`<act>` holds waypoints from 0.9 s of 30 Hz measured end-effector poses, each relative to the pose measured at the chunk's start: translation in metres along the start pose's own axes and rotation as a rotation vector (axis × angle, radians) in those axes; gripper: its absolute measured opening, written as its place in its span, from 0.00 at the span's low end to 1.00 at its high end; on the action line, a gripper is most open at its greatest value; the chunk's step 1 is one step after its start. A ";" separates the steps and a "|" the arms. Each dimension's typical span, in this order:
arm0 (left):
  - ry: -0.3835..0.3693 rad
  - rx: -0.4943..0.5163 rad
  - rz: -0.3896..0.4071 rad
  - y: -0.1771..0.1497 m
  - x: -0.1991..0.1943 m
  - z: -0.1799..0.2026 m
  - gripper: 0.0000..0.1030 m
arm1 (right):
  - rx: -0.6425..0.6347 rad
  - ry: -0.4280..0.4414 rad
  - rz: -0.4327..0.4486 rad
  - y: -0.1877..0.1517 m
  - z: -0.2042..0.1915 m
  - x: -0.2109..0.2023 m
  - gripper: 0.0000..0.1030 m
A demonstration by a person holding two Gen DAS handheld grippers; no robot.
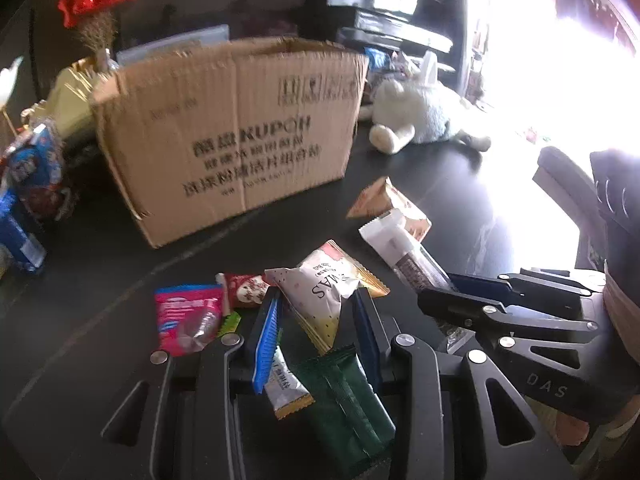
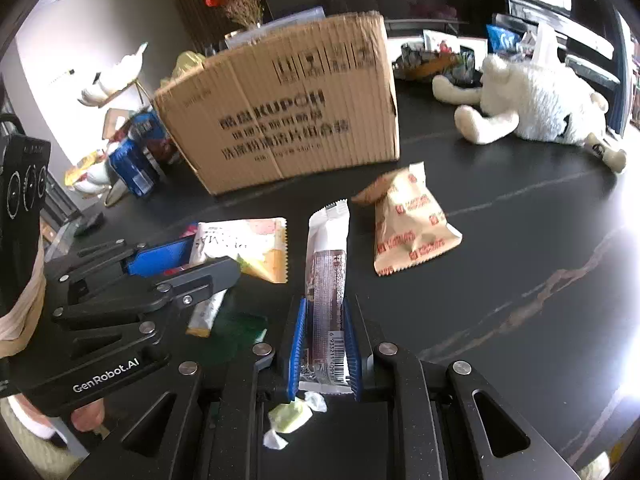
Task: Organize snacks
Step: 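Grasp the white DAS packet with the left tool while the right tool grasps the striped bar, then carry the DAS packet and striped bar in both tools over the box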
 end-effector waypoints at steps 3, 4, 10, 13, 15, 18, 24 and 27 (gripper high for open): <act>0.017 -0.015 0.023 0.004 -0.014 -0.002 0.35 | -0.007 0.007 0.031 0.006 -0.004 -0.013 0.19; 0.021 -0.020 0.029 0.005 -0.018 -0.002 0.35 | -0.010 0.008 0.038 0.008 -0.006 -0.015 0.19; 0.043 -0.045 0.091 0.022 -0.049 -0.003 0.35 | -0.030 0.022 0.112 0.026 -0.018 -0.043 0.19; 0.048 -0.057 0.123 0.033 -0.063 -0.003 0.35 | -0.038 0.032 0.151 0.038 -0.025 -0.056 0.19; 0.052 -0.061 0.143 0.043 -0.069 -0.003 0.35 | -0.041 0.042 0.182 0.048 -0.030 -0.066 0.19; 0.068 -0.068 0.170 0.055 -0.081 -0.006 0.35 | -0.046 0.052 0.222 0.061 -0.037 -0.077 0.19; 0.085 -0.086 0.233 0.084 -0.101 -0.016 0.35 | -0.050 0.074 0.285 0.090 -0.049 -0.094 0.19; 0.100 -0.092 0.258 0.097 -0.107 -0.021 0.35 | -0.048 0.088 0.301 0.107 -0.053 -0.098 0.19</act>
Point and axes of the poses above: each gripper's, at about its wrist camera, not at the fingertips, and x roughly the way its jaws point, z to its right, y to its top, the point moved 7 cm from there along x, roughly the way its jaws point, and after that the axes turned 3 degrees about x, right-handed, at the moved point
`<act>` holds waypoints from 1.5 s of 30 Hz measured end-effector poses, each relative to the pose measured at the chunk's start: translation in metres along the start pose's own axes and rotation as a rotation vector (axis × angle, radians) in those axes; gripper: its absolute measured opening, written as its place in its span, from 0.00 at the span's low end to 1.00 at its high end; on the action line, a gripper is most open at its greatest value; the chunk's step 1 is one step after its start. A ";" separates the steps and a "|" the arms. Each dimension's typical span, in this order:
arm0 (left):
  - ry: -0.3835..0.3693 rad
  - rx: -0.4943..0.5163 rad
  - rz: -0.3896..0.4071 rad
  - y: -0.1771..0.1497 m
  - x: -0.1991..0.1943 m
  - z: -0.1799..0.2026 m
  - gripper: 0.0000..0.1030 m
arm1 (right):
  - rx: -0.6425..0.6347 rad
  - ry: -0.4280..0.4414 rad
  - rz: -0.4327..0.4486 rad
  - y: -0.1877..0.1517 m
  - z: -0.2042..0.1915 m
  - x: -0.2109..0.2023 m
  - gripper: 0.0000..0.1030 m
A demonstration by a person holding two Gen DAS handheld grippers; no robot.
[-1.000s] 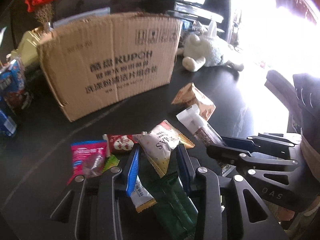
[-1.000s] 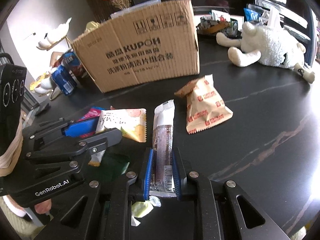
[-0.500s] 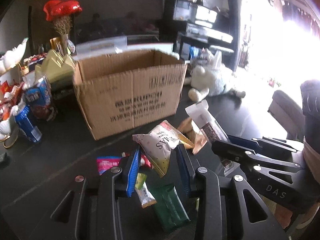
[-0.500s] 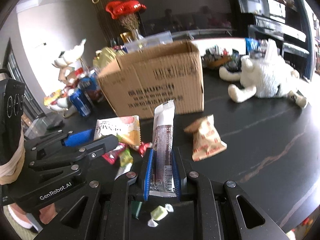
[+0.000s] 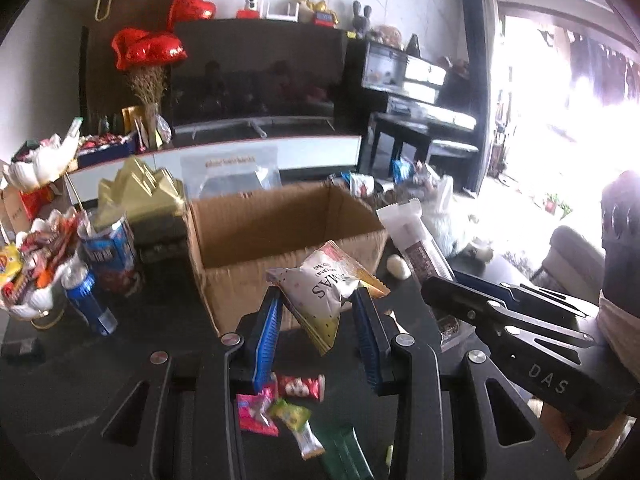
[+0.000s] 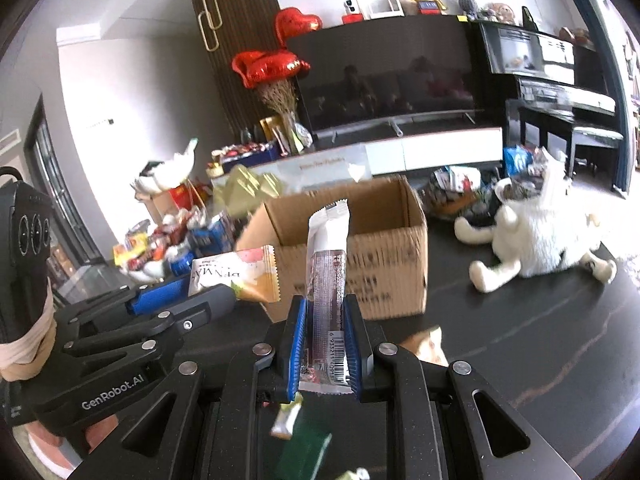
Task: Organize snacks
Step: 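Carry the DAS packet and striped bar in both tools over the box, then open both tools to drop the DAS packet and striped bar into the box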
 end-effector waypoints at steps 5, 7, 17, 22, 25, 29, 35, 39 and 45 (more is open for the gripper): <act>0.028 0.000 0.028 0.028 -0.001 -0.010 0.35 | -0.004 0.015 0.012 0.025 -0.004 0.007 0.19; 0.037 -0.004 0.031 0.036 0.001 -0.014 0.35 | -0.008 0.014 0.010 0.034 -0.005 0.012 0.19; 0.072 -0.018 0.003 0.064 0.028 -0.040 0.35 | -0.052 -0.002 -0.030 0.072 -0.005 0.052 0.19; 0.086 -0.034 -0.028 0.070 0.054 -0.054 0.35 | -0.054 0.000 -0.072 0.085 -0.003 0.080 0.19; 0.095 -0.034 -0.047 0.071 0.070 -0.061 0.35 | -0.044 0.001 -0.100 0.088 0.001 0.099 0.19; 0.093 -0.050 -0.078 0.071 0.091 -0.070 0.35 | -0.049 -0.013 -0.126 0.090 0.007 0.122 0.19; 0.119 -0.054 -0.111 0.066 0.116 -0.080 0.38 | -0.065 -0.054 -0.124 0.091 0.016 0.144 0.26; 0.142 -0.050 -0.099 0.062 0.115 -0.082 0.52 | -0.066 -0.074 -0.105 0.091 0.019 0.144 0.37; 0.196 -0.024 -0.049 0.065 0.088 -0.075 0.67 | -0.054 -0.058 -0.109 0.082 0.017 0.126 0.37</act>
Point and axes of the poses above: each gripper's, at about its wrist camera, not at the fingertips, and x roughly the way its jaws point, z to its right, y to its top, the point moved 7 cm from there along x, roughly the way its jaws point, and after that the axes turned 3 degrees about x, right-handed, at the moved point
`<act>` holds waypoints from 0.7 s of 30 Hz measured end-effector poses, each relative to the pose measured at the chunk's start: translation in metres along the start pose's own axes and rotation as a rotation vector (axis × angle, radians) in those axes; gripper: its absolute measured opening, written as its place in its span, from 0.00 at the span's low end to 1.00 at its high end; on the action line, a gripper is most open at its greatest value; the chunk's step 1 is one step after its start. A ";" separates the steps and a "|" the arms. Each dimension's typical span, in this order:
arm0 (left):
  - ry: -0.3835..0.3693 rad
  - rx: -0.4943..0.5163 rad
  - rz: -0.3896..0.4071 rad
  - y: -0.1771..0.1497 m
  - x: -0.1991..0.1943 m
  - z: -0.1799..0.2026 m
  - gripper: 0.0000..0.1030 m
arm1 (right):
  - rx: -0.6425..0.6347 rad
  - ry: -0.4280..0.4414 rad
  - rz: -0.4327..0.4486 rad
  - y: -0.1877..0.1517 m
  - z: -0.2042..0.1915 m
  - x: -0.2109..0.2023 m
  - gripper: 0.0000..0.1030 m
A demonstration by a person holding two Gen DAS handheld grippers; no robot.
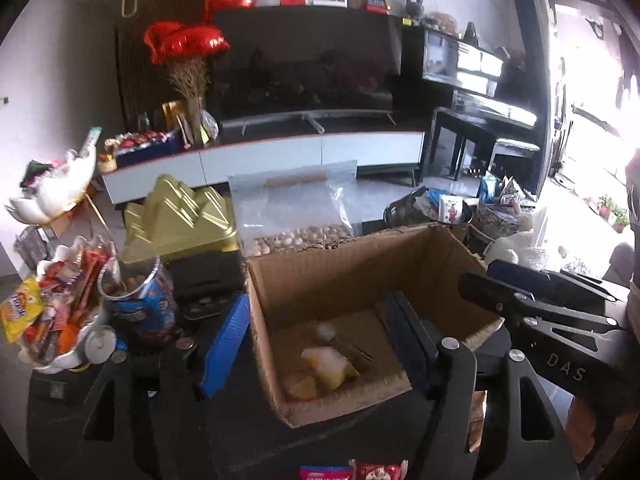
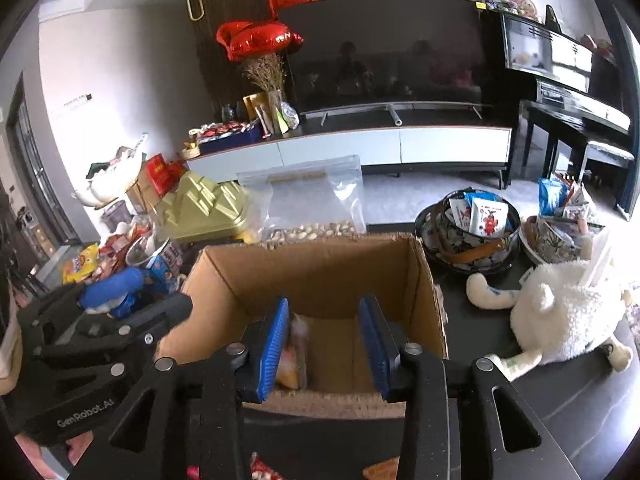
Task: Organize snacks
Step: 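Open both tools to drop the DAS packet and striped bar into the box, then move both tools back from the box to the remaining snacks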
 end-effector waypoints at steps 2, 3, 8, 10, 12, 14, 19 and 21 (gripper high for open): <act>0.010 -0.001 0.022 -0.004 -0.016 0.001 0.67 | 0.002 0.005 0.013 -0.005 -0.001 -0.013 0.37; 0.018 -0.003 0.033 -0.006 -0.026 0.002 0.67 | 0.004 0.009 0.024 -0.007 -0.002 -0.021 0.37; 0.020 -0.012 0.065 -0.016 -0.066 0.007 0.67 | 0.009 0.019 0.058 -0.020 -0.008 -0.056 0.37; 0.015 -0.018 0.064 -0.022 -0.079 0.010 0.67 | 0.007 0.032 0.066 -0.027 -0.012 -0.069 0.37; 0.009 -0.020 0.066 -0.028 -0.089 0.012 0.67 | 0.007 0.036 0.076 -0.035 -0.015 -0.082 0.37; 0.000 -0.022 0.060 -0.035 -0.097 0.016 0.67 | 0.000 0.046 0.072 -0.045 -0.017 -0.091 0.37; -0.019 -0.023 0.055 -0.055 -0.115 0.024 0.67 | -0.007 0.049 0.069 -0.068 -0.019 -0.110 0.37; -0.026 -0.024 0.053 -0.063 -0.121 0.028 0.67 | -0.014 0.044 0.070 -0.077 -0.019 -0.116 0.37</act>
Point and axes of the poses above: each gripper's, at about its wrist camera, not at the fingertips, and x roughly the way its jaws point, z to its right, y to its top, the point moved 7 cm from there along x, roughly the way its jaws point, and after that the axes turned 3 degrees about x, right-handed, at the moved point
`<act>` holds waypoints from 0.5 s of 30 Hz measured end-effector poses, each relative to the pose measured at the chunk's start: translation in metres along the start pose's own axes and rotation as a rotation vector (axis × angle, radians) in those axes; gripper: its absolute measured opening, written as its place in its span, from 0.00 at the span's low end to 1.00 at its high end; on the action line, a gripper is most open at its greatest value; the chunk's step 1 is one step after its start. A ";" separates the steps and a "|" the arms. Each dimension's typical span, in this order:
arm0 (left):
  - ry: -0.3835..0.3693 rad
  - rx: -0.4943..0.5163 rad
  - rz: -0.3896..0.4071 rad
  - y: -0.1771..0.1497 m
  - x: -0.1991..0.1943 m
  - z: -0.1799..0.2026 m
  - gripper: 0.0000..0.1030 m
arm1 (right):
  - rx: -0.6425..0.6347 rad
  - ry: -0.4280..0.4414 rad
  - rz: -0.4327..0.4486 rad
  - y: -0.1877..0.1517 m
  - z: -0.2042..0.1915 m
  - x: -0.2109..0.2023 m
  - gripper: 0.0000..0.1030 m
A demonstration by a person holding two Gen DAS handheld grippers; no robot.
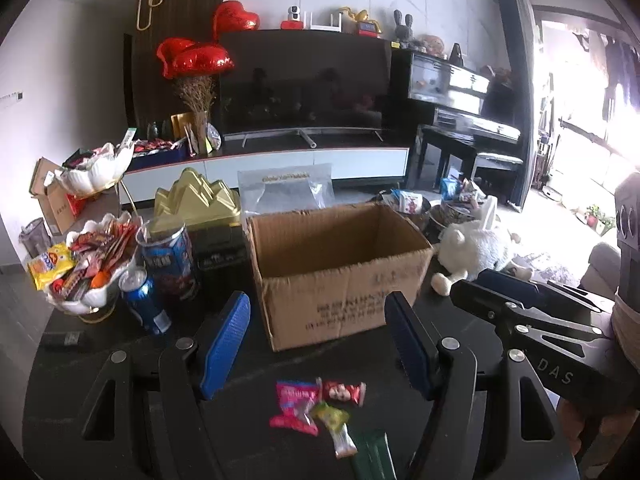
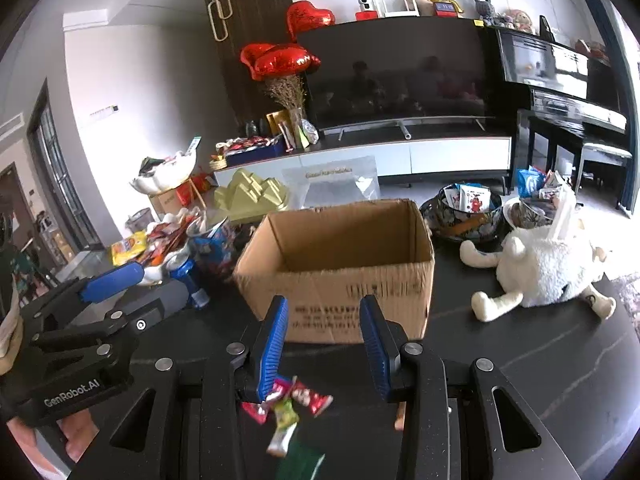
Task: Organize snacks
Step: 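Move both tools back from the box to the remaining snacks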
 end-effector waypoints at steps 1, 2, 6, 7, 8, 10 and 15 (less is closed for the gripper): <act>-0.007 0.002 -0.004 -0.005 -0.003 0.002 0.67 | -0.001 0.002 -0.003 -0.004 0.000 -0.003 0.37; -0.013 0.005 -0.010 -0.010 -0.005 0.005 0.67 | -0.005 0.006 -0.008 -0.010 -0.001 -0.005 0.37; -0.027 0.014 -0.033 -0.030 -0.011 0.012 0.67 | -0.017 0.007 -0.026 -0.030 -0.001 -0.014 0.37; -0.027 0.019 -0.035 -0.034 -0.013 0.013 0.67 | -0.023 0.003 -0.027 -0.035 -0.001 -0.016 0.37; -0.022 0.019 -0.036 -0.038 -0.016 0.014 0.67 | -0.029 -0.001 -0.030 -0.038 -0.001 -0.017 0.37; -0.022 0.023 -0.037 -0.045 -0.019 0.017 0.67 | -0.032 -0.006 -0.037 -0.046 -0.001 -0.021 0.37; -0.035 0.040 -0.065 -0.071 -0.026 0.027 0.67 | -0.027 0.006 -0.065 -0.069 0.000 -0.028 0.37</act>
Point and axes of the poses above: each gripper's, at about its wrist camera, not at the fingertips, and x roughly the way its jaws point, z to its right, y to its top, the point moved 7 cm from there along x, roughly the way its jaws point, and after that the axes turned 3 degrees about x, right-handed, at the moved point
